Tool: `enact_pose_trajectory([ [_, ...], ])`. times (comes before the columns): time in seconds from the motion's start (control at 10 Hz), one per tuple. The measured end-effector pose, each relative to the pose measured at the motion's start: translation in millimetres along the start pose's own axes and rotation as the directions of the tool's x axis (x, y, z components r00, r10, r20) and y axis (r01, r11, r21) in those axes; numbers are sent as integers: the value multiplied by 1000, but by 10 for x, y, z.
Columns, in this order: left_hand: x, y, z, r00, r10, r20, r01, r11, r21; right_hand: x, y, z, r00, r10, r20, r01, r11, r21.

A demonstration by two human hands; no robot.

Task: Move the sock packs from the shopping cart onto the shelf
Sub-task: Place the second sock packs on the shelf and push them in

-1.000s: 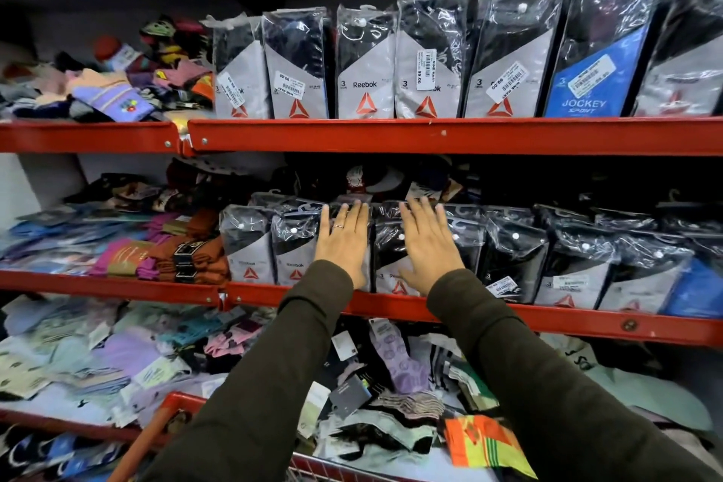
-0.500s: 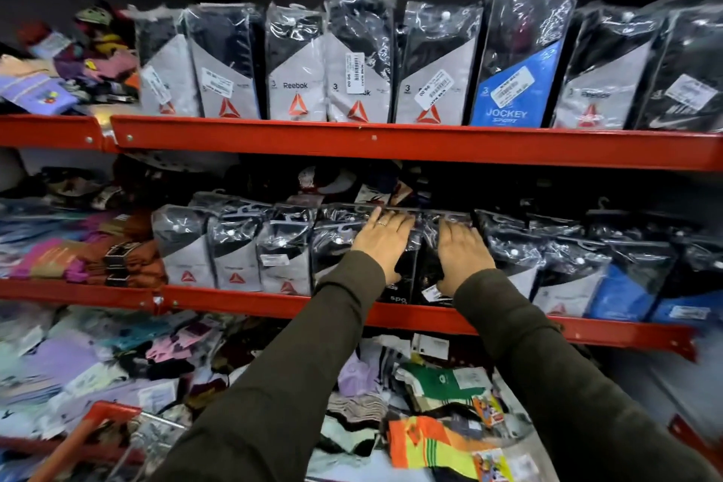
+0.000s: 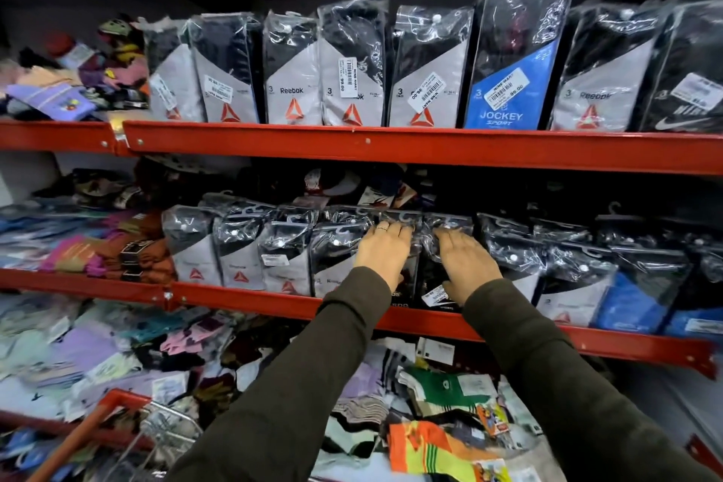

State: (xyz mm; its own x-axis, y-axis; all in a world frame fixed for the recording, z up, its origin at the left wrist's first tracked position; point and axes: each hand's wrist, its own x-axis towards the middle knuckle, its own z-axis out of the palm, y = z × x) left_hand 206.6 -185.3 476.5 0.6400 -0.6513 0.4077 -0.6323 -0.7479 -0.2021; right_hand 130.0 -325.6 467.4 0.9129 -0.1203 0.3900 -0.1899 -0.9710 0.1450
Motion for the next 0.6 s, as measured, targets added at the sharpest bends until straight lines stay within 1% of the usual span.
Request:
enact_pose_trajectory([
  [0.2,-11,-84,35,998,65,-12,-65,996,-56,16,-39,-74,1000,27,6,-27,999,26],
  [0.4,-63,-121,40,995,99,-27,-100,994,-39,29,-66,-139,998,38,43,-41,997,63],
  [0.5,-122,-143,40,991,127,-32,-127,992,-6,-42,-65,-170,1000,22,12,-23,996,81],
  [0.6,-210,-199,-56,986,116,-121,-119,993,-14,-134,-99,-293,994,33,-105,-12,981,192],
])
